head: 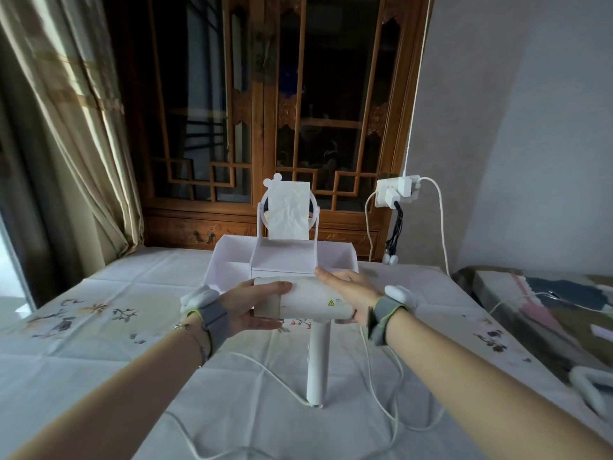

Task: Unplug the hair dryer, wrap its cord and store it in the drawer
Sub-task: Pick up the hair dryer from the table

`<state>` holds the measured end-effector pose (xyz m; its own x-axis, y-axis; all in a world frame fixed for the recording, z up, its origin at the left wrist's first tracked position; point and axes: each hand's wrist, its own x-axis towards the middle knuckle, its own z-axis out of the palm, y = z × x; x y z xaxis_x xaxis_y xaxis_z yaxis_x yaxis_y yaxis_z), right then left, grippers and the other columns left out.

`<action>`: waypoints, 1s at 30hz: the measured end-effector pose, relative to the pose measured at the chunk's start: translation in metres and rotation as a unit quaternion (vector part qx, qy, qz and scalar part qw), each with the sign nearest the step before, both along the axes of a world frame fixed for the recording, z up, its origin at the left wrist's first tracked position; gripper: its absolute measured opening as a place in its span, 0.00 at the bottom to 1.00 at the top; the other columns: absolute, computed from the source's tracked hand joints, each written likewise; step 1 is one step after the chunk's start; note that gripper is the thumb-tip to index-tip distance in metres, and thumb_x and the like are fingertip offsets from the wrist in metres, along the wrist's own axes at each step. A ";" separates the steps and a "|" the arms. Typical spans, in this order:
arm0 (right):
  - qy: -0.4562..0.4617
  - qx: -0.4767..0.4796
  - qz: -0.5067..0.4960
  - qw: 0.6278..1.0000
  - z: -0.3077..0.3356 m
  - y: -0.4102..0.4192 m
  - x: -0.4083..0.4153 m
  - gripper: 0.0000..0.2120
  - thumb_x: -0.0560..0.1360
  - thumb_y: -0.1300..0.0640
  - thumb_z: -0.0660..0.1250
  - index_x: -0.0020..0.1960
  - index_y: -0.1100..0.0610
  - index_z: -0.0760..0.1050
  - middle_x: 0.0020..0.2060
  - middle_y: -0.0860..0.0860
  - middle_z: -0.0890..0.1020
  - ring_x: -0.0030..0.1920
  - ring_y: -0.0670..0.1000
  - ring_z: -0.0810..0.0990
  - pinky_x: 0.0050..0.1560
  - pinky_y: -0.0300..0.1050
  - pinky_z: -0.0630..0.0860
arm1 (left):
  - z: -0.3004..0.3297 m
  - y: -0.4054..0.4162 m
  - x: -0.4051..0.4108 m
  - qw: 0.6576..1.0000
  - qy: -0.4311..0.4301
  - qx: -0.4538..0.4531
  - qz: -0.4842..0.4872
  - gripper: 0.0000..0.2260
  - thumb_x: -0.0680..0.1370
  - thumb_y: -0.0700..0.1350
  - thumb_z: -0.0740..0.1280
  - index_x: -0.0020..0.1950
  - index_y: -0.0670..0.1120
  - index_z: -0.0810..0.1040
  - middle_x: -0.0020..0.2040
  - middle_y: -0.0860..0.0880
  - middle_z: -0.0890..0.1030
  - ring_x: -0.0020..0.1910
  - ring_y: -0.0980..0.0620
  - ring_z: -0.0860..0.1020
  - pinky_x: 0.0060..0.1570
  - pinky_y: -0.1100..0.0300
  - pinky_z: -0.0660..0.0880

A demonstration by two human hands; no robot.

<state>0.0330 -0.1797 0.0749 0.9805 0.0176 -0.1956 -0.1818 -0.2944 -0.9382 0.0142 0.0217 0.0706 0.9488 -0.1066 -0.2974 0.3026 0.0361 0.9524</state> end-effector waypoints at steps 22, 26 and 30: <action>-0.024 0.034 -0.042 0.998 -0.012 0.014 -0.003 0.53 0.56 0.32 0.74 0.72 0.58 0.63 0.64 0.54 0.74 0.57 0.53 0.78 0.53 0.55 0.81 | -0.003 -0.006 0.012 0.990 0.079 -0.006 0.115 0.18 0.73 0.54 0.68 0.56 0.45 0.71 0.50 0.41 0.78 0.42 0.39 0.80 0.23 0.53 0.79; -0.032 0.043 -0.048 0.997 -0.015 0.013 -0.005 0.39 0.64 0.38 0.74 0.66 0.57 0.67 0.58 0.53 0.76 0.54 0.52 0.78 0.51 0.53 0.81 | -0.008 -0.010 0.015 0.989 0.055 0.012 0.137 0.11 0.75 0.51 0.61 0.51 0.45 0.73 0.43 0.43 0.78 0.35 0.40 0.79 0.22 0.53 0.78; -0.027 0.052 -0.058 0.997 -0.018 0.010 -0.003 0.34 0.62 0.37 0.75 0.60 0.55 0.69 0.49 0.51 0.77 0.48 0.51 0.78 0.52 0.58 0.81 | -0.008 -0.013 0.016 0.989 0.032 0.031 0.140 0.10 0.77 0.51 0.59 0.50 0.45 0.72 0.41 0.44 0.77 0.34 0.42 0.78 0.21 0.55 0.78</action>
<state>0.0297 -0.1700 0.0569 0.9860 -0.0800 -0.1464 -0.1585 -0.1754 -0.9717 0.0297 0.0082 0.0628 0.9178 0.1784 -0.3547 0.3479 0.0689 0.9350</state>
